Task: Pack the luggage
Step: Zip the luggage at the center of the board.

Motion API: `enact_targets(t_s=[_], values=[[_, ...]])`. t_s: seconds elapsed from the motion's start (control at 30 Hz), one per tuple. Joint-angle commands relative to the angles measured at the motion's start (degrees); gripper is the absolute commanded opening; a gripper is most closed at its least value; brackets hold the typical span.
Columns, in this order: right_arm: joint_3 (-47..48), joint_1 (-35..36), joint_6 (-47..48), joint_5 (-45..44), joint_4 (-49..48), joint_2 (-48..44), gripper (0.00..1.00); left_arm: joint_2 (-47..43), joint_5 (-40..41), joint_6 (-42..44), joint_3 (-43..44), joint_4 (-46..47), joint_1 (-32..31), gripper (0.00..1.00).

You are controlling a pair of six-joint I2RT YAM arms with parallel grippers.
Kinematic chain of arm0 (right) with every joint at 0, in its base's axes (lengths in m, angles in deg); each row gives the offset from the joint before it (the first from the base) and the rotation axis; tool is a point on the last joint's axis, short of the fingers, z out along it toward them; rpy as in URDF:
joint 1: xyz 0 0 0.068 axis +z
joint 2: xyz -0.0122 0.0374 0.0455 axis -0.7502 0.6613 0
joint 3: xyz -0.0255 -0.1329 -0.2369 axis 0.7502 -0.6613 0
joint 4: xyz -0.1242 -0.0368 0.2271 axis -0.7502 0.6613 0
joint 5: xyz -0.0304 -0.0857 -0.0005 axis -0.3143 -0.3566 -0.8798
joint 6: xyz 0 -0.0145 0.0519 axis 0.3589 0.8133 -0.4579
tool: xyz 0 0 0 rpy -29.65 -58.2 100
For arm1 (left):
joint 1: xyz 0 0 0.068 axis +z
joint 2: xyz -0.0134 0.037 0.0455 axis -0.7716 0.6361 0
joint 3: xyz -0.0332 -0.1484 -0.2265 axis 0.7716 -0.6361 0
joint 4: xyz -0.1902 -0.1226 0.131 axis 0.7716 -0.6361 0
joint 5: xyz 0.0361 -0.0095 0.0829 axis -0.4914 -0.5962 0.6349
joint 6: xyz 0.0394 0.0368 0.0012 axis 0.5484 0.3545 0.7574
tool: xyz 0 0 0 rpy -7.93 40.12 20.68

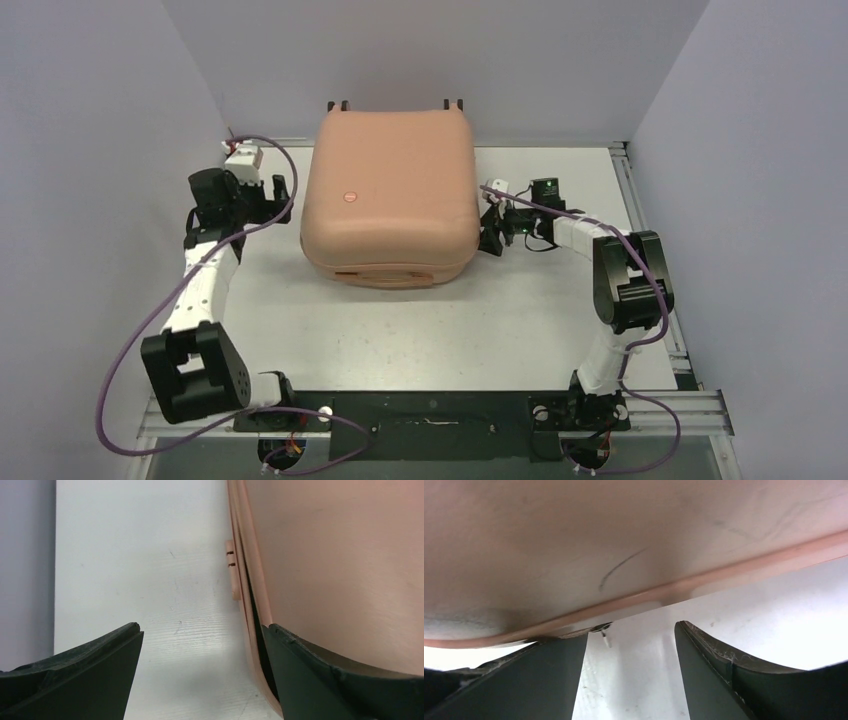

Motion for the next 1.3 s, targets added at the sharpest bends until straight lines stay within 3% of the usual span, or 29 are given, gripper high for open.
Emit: enact_targets(t_s=[0.0,0.07,0.2,0.3,0.33,0.47,0.67,0.8,0.93,1.03,1.13,1.27], values=[[-0.03,0.49,-5.42,4.40,-13.71,-1.64,0.63,-11.22,-6.76,4.98,-1.59,-1.53,0.27,0.96],[0.27,0.48,-5.45,5.30,-13.78,-1.44,0.56,-15.39,-9.40,8.22,-2.48,-3.34,0.23,0.96],[0.57,0.61,-1.83,8.19,-9.49,-1.57,0.31,-17.90,-15.66,14.25,-0.23,-14.28,0.18,0.96],[2.19,1.80,4.95,9.48,-0.53,-1.61,0.09,-20.62,-20.56,19.04,-0.91,-19.48,-0.19,0.96],[3.38,2.46,6.78,9.33,2.72,-1.61,0.06,-21.06,-21.85,21.07,-0.70,-21.24,-0.55,0.96],[4.88,4.74,11.06,8.46,11.66,-2.48,0.05,-23.01,-22.72,26.81,-0.28,-25.97,-4.61,0.96],[-0.64,4.30,7.82,3.60,7.82,-8.87,0.05,-23.51,-25.20,30.32,2.79,-29.80,-11.01,0.96],[-1.43,2.46,11.03,3.16,11.43,-11.39,0.05,-22.67,-25.77,31.48,4.65,-29.72,-16.93,0.96],[-2.31,1.21,11.29,3.46,12.54,-12.08,0.06,-20.44,-21.06,34.46,4.49,-28.73,-25.69,0.96],[-4.19,-0.41,8.28,2.84,8.96,-12.67,0.38,-18.25,-13.34,37.28,3.69,-27.82,-34.19,0.96],[-5.63,-2.05,5.90,2.14,5.29,-13.21,0.46,-15.64,-5.04,38.33,3.56,-25.44,-39.32,0.96],[-5.04,-2.19,3.02,1.01,4.32,-13.65,0.48,-14.05,9.17,37.58,2.93,-19.06,-43.72,0.96]])
